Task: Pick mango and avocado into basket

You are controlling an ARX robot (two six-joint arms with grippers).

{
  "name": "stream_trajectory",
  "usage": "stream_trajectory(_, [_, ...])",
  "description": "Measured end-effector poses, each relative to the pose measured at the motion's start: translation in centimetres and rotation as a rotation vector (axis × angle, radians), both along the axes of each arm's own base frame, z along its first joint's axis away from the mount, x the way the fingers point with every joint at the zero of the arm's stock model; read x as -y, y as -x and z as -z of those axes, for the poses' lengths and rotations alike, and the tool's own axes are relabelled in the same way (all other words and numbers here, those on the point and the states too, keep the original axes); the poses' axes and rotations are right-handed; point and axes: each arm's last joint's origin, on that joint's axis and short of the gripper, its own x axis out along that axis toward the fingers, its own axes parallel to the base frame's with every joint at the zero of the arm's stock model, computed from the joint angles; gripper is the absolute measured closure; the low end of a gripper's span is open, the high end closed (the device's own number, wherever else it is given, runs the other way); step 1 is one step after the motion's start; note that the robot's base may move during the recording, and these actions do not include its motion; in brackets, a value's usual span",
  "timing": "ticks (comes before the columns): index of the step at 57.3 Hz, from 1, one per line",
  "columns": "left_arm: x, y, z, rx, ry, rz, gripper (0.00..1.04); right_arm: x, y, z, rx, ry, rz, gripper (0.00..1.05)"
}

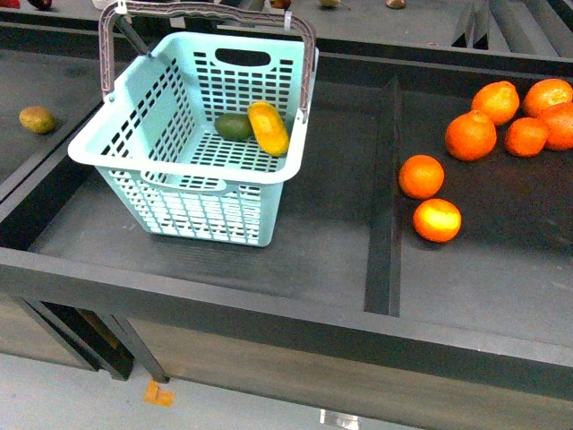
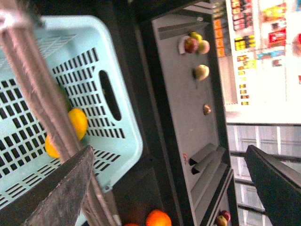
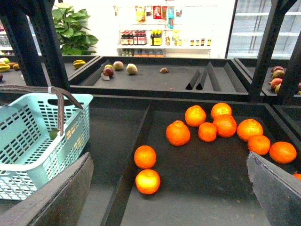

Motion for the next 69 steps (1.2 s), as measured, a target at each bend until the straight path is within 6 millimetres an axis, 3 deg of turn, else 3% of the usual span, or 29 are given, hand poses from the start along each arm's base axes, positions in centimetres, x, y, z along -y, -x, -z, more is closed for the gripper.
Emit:
stream_trajectory(3, [-1.1, 3.1, -1.9, 0.026, -0.059, 0.014, 0.07, 0.0, 0.0, 0.0, 0.0, 0.0, 0.0, 0.08])
stream_trajectory(6, [-2.5, 5.8, -2.4, 0.007, -0.091, 0.009, 0.07, 0.0, 0.0, 0.0, 0.0, 0.0, 0.0, 0.08])
stream_trajectory(15, [-7.4, 11.1, 1.7, -0.127, -0.198, -0.049, 0.07, 0.0, 0.0, 0.0, 0.0, 0.0, 0.0, 0.08])
stream_trajectory(19, [-9.3, 13.3, 2.3, -0.165, -0.253, -0.089, 0.07, 0.0, 0.0, 0.0, 0.0, 0.0, 0.0, 0.08])
stream_trajectory(29, [-12.3, 20.1, -3.4, 0.004, -0.439, -0.188, 0.07, 0.0, 0.0, 0.0, 0.0, 0.0, 0.0, 0.08])
stream_trajectory(35, [-12.4, 21.6, -4.4, 0.028, -0.504, -0.185, 0.07, 0.0, 0.0, 0.0, 0.0, 0.0, 0.0, 0.08])
stream_trajectory(38, [-12.7, 21.8, -3.7, 0.126, -0.594, -0.02, 0.17, 0.0, 0.0, 0.0, 0.0, 0.0, 0.0, 0.08])
stream_trajectory(44, [-11.6, 23.6, -0.1, 0.245, -0.917, 0.279, 0.38, 0.0, 0.0, 0.0, 0.0, 0.0, 0.0, 0.08])
stream_trajectory(51, [-11.1, 26.8, 2.6, 0.261, -1.094, 0.324, 0.67, 0.0, 0.0, 0.0, 0.0, 0.0, 0.0, 0.08])
stream_trajectory(60, [-11.2, 29.7, 5.6, 0.237, -1.132, 0.339, 1.03, 0.0, 0.0, 0.0, 0.0, 0.0, 0.0, 0.08])
stream_trajectory(69, [-11.2, 31.8, 7.3, 0.238, -1.137, 0.339, 1.02, 0.0, 0.0, 0.0, 0.0, 0.0, 0.0, 0.08])
